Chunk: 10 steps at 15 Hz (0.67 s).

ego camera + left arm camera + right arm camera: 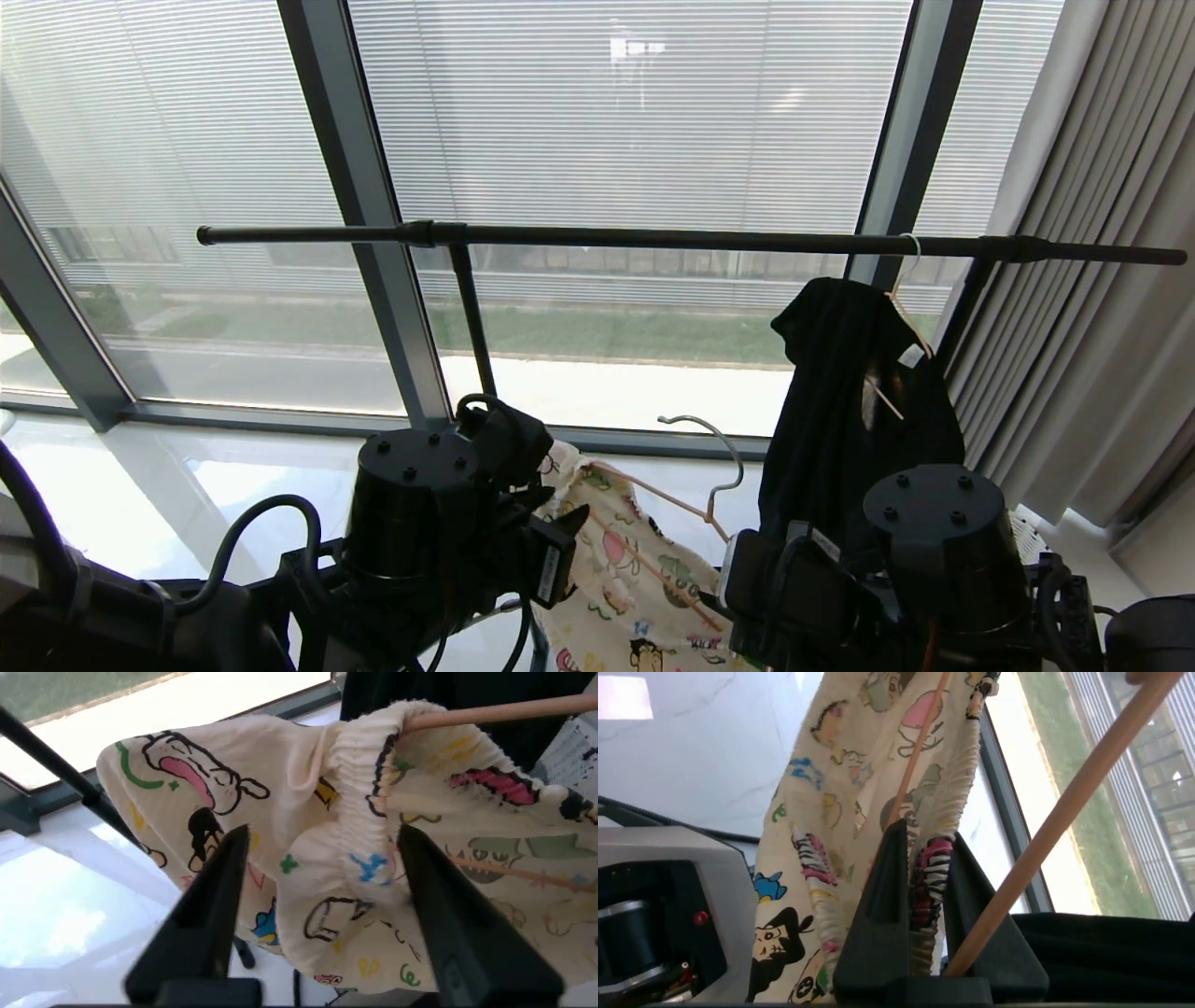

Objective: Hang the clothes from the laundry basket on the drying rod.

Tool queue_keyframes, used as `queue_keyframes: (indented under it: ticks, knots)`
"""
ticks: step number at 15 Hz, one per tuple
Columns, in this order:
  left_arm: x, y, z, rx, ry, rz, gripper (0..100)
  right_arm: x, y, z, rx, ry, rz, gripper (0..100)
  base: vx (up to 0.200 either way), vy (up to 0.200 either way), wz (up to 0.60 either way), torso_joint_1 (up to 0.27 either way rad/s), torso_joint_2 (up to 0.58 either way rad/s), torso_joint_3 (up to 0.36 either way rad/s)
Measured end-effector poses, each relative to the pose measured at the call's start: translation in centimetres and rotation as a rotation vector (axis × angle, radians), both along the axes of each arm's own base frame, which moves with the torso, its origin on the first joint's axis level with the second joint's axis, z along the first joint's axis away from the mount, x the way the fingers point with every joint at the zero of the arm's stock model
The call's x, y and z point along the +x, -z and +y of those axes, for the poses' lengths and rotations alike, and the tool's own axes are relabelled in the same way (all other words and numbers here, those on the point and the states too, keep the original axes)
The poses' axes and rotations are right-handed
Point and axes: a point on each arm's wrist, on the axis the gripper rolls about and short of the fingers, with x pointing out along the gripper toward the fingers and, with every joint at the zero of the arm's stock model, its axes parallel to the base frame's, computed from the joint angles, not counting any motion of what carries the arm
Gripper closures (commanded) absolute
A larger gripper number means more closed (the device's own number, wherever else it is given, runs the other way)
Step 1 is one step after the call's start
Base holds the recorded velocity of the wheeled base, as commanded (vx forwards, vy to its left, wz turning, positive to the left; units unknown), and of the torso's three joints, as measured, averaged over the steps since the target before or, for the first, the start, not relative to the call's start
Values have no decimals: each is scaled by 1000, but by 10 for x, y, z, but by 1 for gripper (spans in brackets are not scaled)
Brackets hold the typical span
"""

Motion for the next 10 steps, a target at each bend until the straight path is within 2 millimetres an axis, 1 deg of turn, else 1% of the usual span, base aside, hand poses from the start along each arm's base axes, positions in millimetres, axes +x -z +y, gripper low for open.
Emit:
queue_keyframes:
  ticks: [2, 5, 7, 10]
  knots:
    - [3, 1, 4, 64, -19, -34, 100, 0, 1, -1, -6, 5, 1, 100, 0, 0, 0, 0, 0, 0]
    - [10, -2, 9, 194, 13, -130, 100, -4, 9, -5, -41, -2, 20, 100, 0, 0, 0, 0, 0, 0]
    - [14, -8, 10, 199, 16, -199, 100, -7, 16, -8, -82, -8, 48, 100, 0, 0, 0, 0, 0, 0]
    - [15, -8, 10, 202, 19, -207, 100, -11, 25, -12, -146, -17, 95, 100, 0, 0, 0, 0, 0, 0]
